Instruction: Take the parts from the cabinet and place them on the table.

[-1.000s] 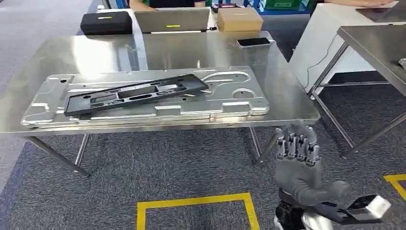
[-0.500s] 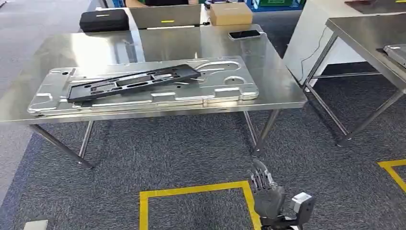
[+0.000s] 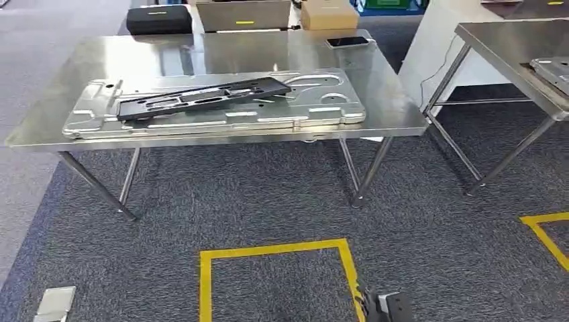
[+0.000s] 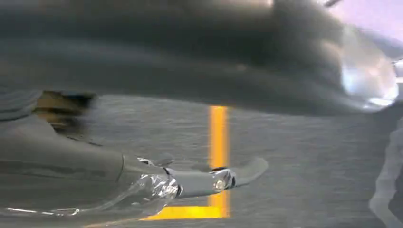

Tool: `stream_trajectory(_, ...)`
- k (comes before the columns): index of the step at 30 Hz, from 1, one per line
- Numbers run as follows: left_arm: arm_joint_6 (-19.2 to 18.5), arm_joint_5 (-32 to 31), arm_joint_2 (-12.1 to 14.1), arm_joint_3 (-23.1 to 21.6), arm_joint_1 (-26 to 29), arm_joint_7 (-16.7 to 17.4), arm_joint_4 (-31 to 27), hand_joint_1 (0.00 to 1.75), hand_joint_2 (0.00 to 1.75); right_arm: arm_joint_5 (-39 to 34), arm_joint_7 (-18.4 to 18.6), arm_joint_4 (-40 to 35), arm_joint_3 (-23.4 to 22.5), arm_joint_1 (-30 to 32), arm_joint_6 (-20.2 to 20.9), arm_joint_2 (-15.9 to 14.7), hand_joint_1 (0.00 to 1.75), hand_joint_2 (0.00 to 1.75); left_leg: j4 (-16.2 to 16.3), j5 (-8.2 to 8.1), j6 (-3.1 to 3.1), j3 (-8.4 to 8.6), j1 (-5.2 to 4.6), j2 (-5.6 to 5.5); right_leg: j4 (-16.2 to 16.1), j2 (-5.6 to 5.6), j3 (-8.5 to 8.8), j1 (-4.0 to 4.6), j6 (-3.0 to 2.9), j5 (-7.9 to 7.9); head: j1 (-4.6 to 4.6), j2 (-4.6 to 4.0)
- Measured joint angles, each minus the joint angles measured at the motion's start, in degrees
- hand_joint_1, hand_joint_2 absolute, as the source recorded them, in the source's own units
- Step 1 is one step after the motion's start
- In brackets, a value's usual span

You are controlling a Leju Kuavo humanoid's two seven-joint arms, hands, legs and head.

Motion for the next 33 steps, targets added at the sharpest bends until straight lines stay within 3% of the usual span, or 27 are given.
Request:
stream_trajectory(2,0.0,0.0,0.0,0.2,0.1,0.0,-0.2,0.00,0.00,1.2,0.1,4.1,-1.5,-0.3,-2.1,-0.8,0.00,0.00,0.0,1.34,0.53,-1.73,-0.22,0.00,6.3,0.16,-1.44,-0.06,0.11,-7.31,0.15,-0.02)
stream_trajectory(3,0.0,-0.1,0.0,0.2,0.1,0.0,-0.2,0.00,0.00,1.5,0.2,6.3,-2.3,-0.6,-2.9,-1.2,0.00,0.00,0.1,2.05,0.68,-2.60,-0.41,0.08,10.8,0.16,-2.16,-0.05,0.19,-10.15,0.15,-0.02)
stream_trajectory(4,-0.1,-0.3,0.0,0.3,0.1,0.0,-0.2,0.00,0.00,1.7,0.8,8.1,-3.0,-0.9,-3.5,-1.5,0.00,0.00,0.3,2.68,0.76,-3.55,-0.57,0.20,14.7,0.15,-2.52,-0.04,0.22,-11.09,0.13,0.00)
stream_trajectory(5,-0.1,-0.7,0.0,0.3,0.0,0.0,-0.3,0.00,0.00,2.1,1.5,9.9,-4.0,-1.1,-4.1,-1.9,0.00,0.00,0.6,3.28,0.76,-4.65,-0.69,0.26,16.6,0.16,-2.00,-0.03,0.20,-9.91,0.15,0.00)
stream_trajectory(6,-0.2,-0.9,0.0,0.3,0.0,0.0,-0.3,0.00,0.00,2.4,2.3,11.3,-4.7,-1.2,-4.7,-2.1,0.00,0.00,1.0,3.68,0.72,-5.66,-0.75,0.31,16.0,0.17,-0.52,-0.02,0.13,-7.76,0.15,-0.02)
stream_trajectory(7,-0.2,-1.0,0.0,0.3,0.0,0.0,-0.3,0.00,0.00,2.7,3.6,12.5,-5.3,-1.3,-5.4,-2.2,0.00,0.00,1.5,4.04,0.66,-6.62,-0.82,0.32,13.4,0.19,1.86,0.00,0.01,-5.62,0.15,-0.02)
stream_trajectory(8,-0.2,-1.0,0.0,0.3,0.0,0.0,-0.3,0.00,0.00,3.0,4.9,13.4,-5.9,-1.5,-6.0,-2.4,0.00,0.00,2.0,4.36,0.51,-7.53,-0.87,0.32,8.7,0.21,5.40,0.02,-0.29,-4.31,0.15,-0.02)
stream_trajectory(10,-0.2,-1.3,0.0,0.3,-0.1,0.0,-0.3,0.00,0.00,3.3,8.1,14.7,-7.0,-2.0,-7.7,-2.7,0.00,0.00,3.5,4.69,0.21,-8.79,-1.29,0.29,-2.3,0.23,13.14,0.40,-0.87,-5.39,0.17,-0.02)
stream_trajectory(11,-0.2,-1.7,-0.1,0.3,-0.2,0.0,-0.3,0.00,0.00,3.6,10.1,15.7,-7.7,-2.4,-8.6,-2.7,0.00,0.00,3.8,5.15,-0.15,-9.06,-1.29,0.33,-3.5,0.21,13.57,0.35,-1.04,-6.50,0.04,-0.02)
stream_trajectory(13,-0.4,-1.9,0.0,0.3,-0.3,0.2,-0.3,0.00,0.00,3.8,13.7,16.7,-8.7,-2.7,-10.5,-2.8,0.00,0.00,3.8,6.21,-0.69,-9.68,-1.13,0.37,-3.5,0.28,13.02,0.53,-1.17,-6.45,0.07,0.00)
stream_trajectory(14,-0.4,-1.9,0.0,0.3,-0.3,0.2,-0.3,0.00,0.00,4.0,15.5,17.0,-9.1,-2.6,-11.3,-2.9,0.00,0.00,3.9,6.50,-0.97,-10.03,-1.27,0.30,-3.8,0.19,12.63,0.23,-1.94,-5.82,0.07,-0.02)
stream_trajectory(15,-0.5,-1.9,0.0,0.3,-0.3,0.2,-0.3,0.00,0.00,4.2,16.8,17.6,-9.6,-2.7,-11.9,-3.0,0.00,0.00,4.5,4.65,-1.55,-10.34,-1.05,0.02,-3.7,-0.33,11.95,0.00,-2.53,-5.28,-0.04,-0.02)
stream_trajectory(16,-0.5,-1.9,0.0,0.3,-0.1,0.3,-0.3,0.00,0.00,4.5,18.4,17.8,-10.1,-2.7,-12.7,-3.1,0.00,0.00,6.6,0.97,-1.99,-10.88,-0.80,-0.09,-3.7,-0.34,11.20,-0.01,-3.01,-4.65,-0.04,-0.02)
stream_trajectory(18,-0.8,-1.9,0.0,0.3,-0.1,0.3,-0.3,0.00,0.00,4.7,20.4,18.2,-10.8,-2.6,-13.4,-3.2,0.00,0.00,14.4,-5.26,-2.60,-12.52,-0.42,-0.16,-3.6,-0.44,9.49,0.05,-3.11,-3.36,-0.04,-0.02)
stream_trajectory(19,-0.9,-1.9,-0.1,0.3,-0.2,0.4,-0.3,0.00,0.00,4.8,21.2,18.4,-11.2,-2.7,-13.5,-3.2,0.00,0.00,18.5,-6.80,-2.80,-13.18,-0.26,-0.18,-3.4,-0.50,8.43,0.07,-3.08,-2.66,-0.04,-0.02)
stream_trajectory(20,-0.9,-1.9,-0.1,0.3,-0.2,0.4,-0.3,0.00,0.00,4.8,21.7,18.6,-11.5,-2.7,-13.6,-3.3,0.00,0.00,20.8,-6.30,-2.92,-13.03,-0.14,-0.19,-3.1,-0.54,7.33,0.07,-3.00,-2.06,-0.04,-0.02)
stream_trajectory(21,-1.0,-1.9,0.0,0.3,-0.2,0.4,-0.3,0.00,0.00,4.9,22.2,18.7,-11.7,-2.7,-13.7,-3.3,0.00,0.00,20.6,-4.22,-3.01,-11.78,-0.07,-0.19,-2.7,-0.60,6.21,0.07,-2.89,-1.59,-0.04,-0.02)
stream_trajectory(23,-1.0,-1.9,0.0,0.3,-0.2,0.7,-0.3,0.00,0.00,4.8,24.3,18.9,-12.1,-2.8,-13.9,-3.3,0.00,0.00,14.1,0.10,-2.78,-6.48,-0.04,-0.23,-1.8,-0.61,4.29,0.07,-2.64,-0.88,-0.04,-0.02)
stream_trajectory(24,-1.1,-1.9,0.0,0.3,-0.4,1.0,-0.3,0.00,0.00,4.7,25.7,19.1,-12.5,-3.1,-13.8,-3.4,0.00,0.00,8.8,0.37,-2.43,-2.70,-0.12,-0.29,-1.5,-0.56,3.76,0.07,-2.48,-0.62,-0.04,-0.02)
stream_trajectory(25,-1.2,-1.9,0.0,0.3,-0.6,1.2,-0.4,0.00,0.00,4.6,27.2,19.1,-13.0,-3.2,-13.8,-3.3,0.00,0.00,3.4,-0.67,-1.94,1.48,-0.37,-0.34,-1.2,-0.51,3.40,0.26,-2.21,-0.30,-0.04,-0.02)
stream_trajectory(26,-1.2,-1.7,0.0,0.4,-0.8,1.3,-0.4,0.00,0.00,4.6,28.2,19.2,-13.4,-3.4,-13.7,-3.3,0.00,0.00,0.3,-1.65,-1.39,2.97,-0.48,-0.33,-1.1,-0.53,3.24,0.37,-1.87,0.08,-0.06,-0.02)
stream_trajectory(28,-1.3,-1.6,0.0,0.5,-1.1,1.4,-0.4,0.00,0.00,4.7,29.3,19.3,-14.1,-3.6,-13.6,-3.3,0.00,0.00,0.2,-1.81,-1.10,2.19,-0.71,-0.32,-1.0,-0.67,2.58,0.25,-1.19,1.19,0.02,-0.02)
stream_trajectory(29,-1.3,-1.6,0.0,0.5,-0.9,1.4,-0.4,0.00,0.00,4.7,29.5,19.5,-14.4,-3.6,-13.6,-3.3,0.00,0.00,0.0,-1.22,-0.58,1.83,-0.62,-0.29,-1.2,-0.65,2.45,0.35,-0.79,1.67,0.00,-0.02)
stream_trajectory(30,-1.3,-1.6,0.0,0.7,-0.9,1.5,-0.4,0.00,0.00,4.7,29.8,19.6,-14.6,-3.7,-13.6,-3.3,0.00,0.00,-0.1,-0.53,-0.09,1.42,-0.24,0.10,-0.5,-0.33,2.05,0.13,-0.58,0.92,0.00,-0.02)
stream_trajectory(31,-1.3,-1.5,0.0,0.9,-0.9,1.8,-0.4,0.00,0.00,4.7,30.1,19.6,-14.8,-3.6,-13.5,-3.3,0.00,0.00,-0.1,-0.03,0.50,0.75,-0.27,0.15,1.4,-0.06,1.13,0.17,-0.44,-1.66,0.04,-0.02)
stream_trajectory(33,-1.2,-0.7,0.0,1.2,-0.9,2.3,-0.4,0.00,0.00,5.1,31.2,19.7,-15.3,-3.6,-13.2,-3.3,0.00,0.00,0.0,0.86,0.63,-0.43,-0.39,0.22,10.0,0.04,-1.89,0.08,-0.19,-7.16,0.04,-0.02)
